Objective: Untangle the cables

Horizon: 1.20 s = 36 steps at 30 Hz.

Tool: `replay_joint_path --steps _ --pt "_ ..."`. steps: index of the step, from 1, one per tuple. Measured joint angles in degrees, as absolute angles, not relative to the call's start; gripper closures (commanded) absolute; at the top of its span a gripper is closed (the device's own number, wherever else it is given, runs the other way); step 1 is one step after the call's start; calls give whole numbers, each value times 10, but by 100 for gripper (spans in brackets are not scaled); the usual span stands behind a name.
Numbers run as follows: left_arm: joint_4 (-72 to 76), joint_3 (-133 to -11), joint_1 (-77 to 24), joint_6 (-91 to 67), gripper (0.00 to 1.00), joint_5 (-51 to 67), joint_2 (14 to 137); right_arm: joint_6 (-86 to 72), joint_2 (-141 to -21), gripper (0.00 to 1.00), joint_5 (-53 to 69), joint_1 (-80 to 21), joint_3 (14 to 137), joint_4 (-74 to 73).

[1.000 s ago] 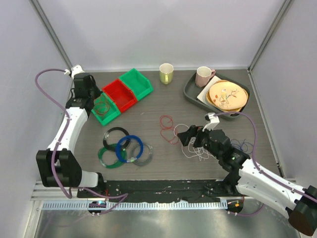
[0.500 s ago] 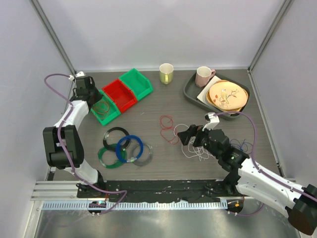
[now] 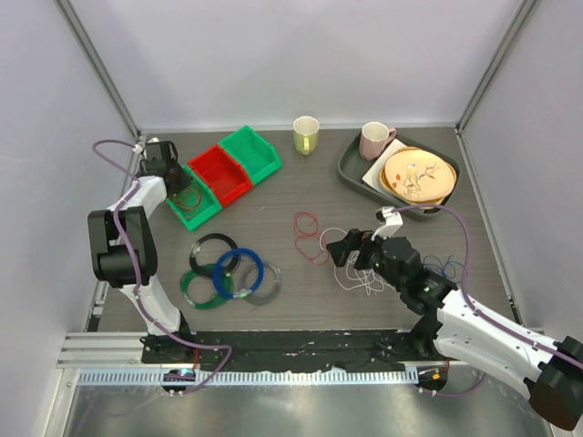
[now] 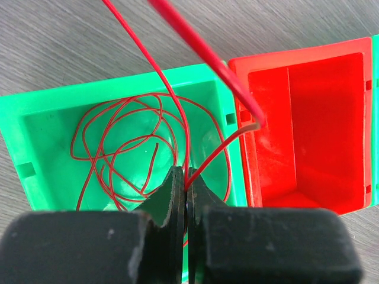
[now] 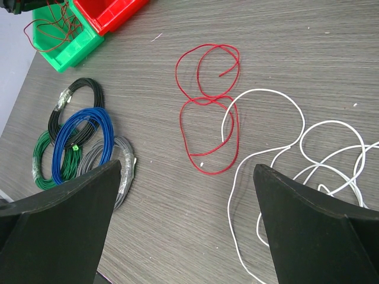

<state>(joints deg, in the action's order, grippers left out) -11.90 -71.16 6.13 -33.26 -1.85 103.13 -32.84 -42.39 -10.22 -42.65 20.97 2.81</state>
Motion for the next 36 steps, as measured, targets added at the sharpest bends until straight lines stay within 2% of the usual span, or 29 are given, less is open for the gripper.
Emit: replay_joint_path --steps 14,17,19,23,27,34,35,36 --pt "-96 -693 61 -374 99 -46 1034 -328 -446 0 -105 -427 209 35" --pt "-96 -693 61 -375 93 -50 1038 -328 -446 0 -105 -427 209 36" --pt "-97 -695 61 -375 82 -50 1045 -328 -446 0 -105 -427 209 37" --pt "-100 -698 61 -373 75 -44 1059 -328 -446 0 -105 -427 209 38" --pt "-98 -698 61 -371 57 -32 1057 -328 -446 0 -105 -427 209 38" --pt "-86 -657 61 -369 40 -27 990 -328 -446 0 -106 -427 209 38" --pt "-83 -652 61 -368 36 -26 975 -328 -446 0 -106 -427 209 38" --pt "-82 -648 61 -368 27 -23 962 -328 -446 0 -106 -427 209 38"
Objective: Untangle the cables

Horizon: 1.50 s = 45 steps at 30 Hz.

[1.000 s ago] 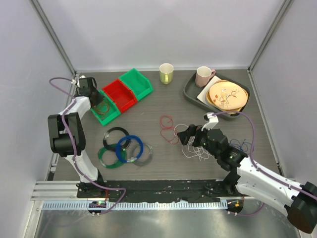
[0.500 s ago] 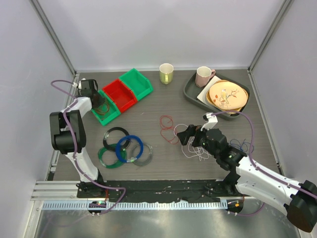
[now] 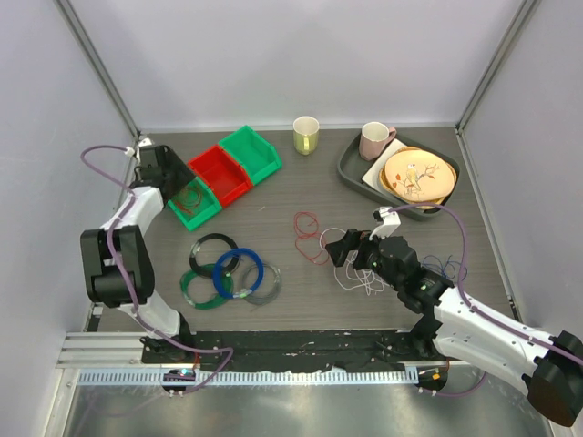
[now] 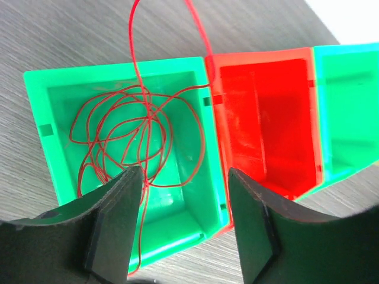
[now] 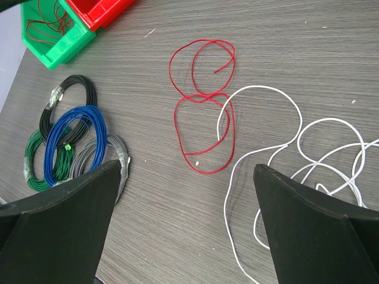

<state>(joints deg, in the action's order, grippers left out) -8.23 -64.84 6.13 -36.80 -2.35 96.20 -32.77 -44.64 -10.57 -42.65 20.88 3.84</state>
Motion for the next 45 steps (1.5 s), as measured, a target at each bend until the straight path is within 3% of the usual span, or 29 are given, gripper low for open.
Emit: replay_joint_path --steps 2,3,5,14,24,37,45 --pt "-78 -641 61 -366 17 -20 933 -326 -446 0 -106 -427 209 38" --pt "-74 -637 61 -368 3 -17 917 -325 -446 0 -106 -427 209 38" --pt "-73 -628 61 -369 0 -14 880 -321 -447 0 -107 -427 209 38" --pt "-98 -626 30 -375 0 43 736 -316 -457 0 -123 -427 214 5" --pt "-164 -606 -278 -314 0 50 733 -332 -408 1 -151 -427 249 -126" --pt "-162 -603 -399 -324 6 -14 957 -309 -316 1 -166 -427 198 -173" --pt "-156 -669 -410 -332 26 -33 1058 -302 -310 1 -166 -427 187 -171"
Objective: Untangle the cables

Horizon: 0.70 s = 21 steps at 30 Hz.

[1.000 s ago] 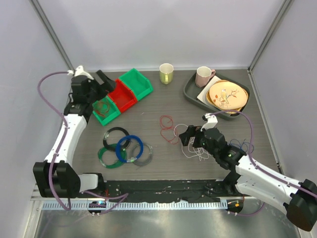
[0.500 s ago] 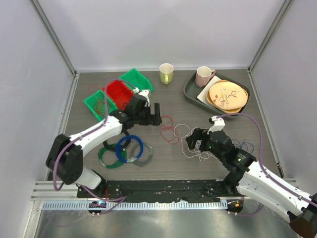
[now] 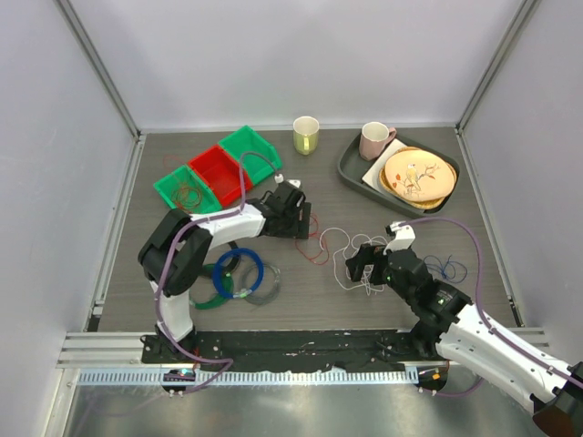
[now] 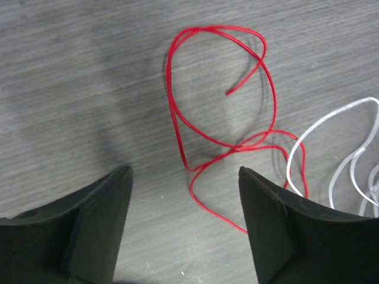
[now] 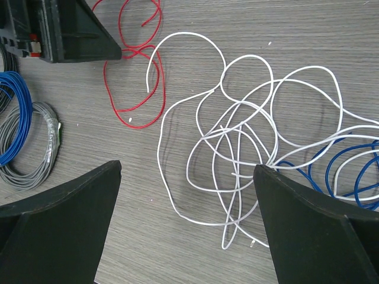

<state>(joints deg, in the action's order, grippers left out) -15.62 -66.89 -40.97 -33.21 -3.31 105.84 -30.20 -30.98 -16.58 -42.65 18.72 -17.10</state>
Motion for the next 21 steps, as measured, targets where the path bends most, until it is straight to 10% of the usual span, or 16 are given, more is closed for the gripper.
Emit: replay_joint_path --steps 21 --pt "-181 -746 -468 -325 70 -126 1129 -303 -309 1 -169 -427 187 -170"
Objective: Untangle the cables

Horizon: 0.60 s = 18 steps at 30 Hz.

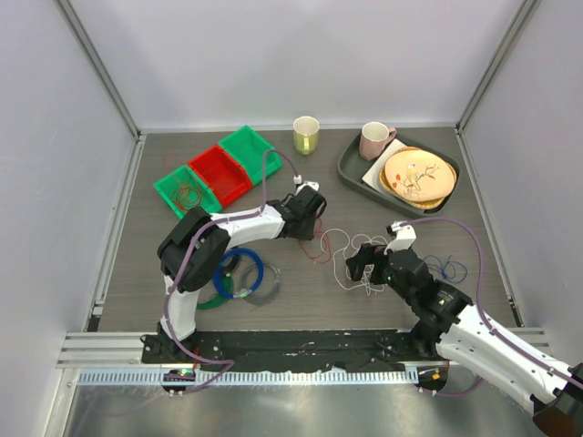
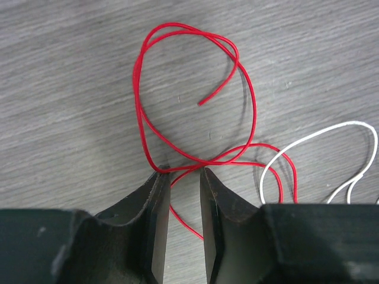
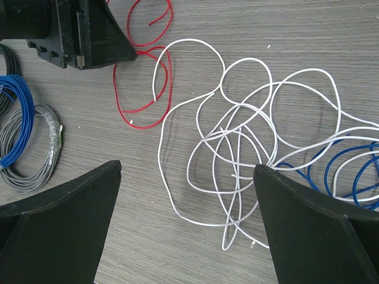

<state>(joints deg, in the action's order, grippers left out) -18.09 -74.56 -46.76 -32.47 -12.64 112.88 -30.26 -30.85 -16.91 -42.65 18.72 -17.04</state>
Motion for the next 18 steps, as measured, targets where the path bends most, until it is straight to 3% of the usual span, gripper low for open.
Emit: replay_joint_path --steps 18 --pt "-156 -765 -467 -374 67 -146 1148 -302 -306 1 -169 -427 187 -170"
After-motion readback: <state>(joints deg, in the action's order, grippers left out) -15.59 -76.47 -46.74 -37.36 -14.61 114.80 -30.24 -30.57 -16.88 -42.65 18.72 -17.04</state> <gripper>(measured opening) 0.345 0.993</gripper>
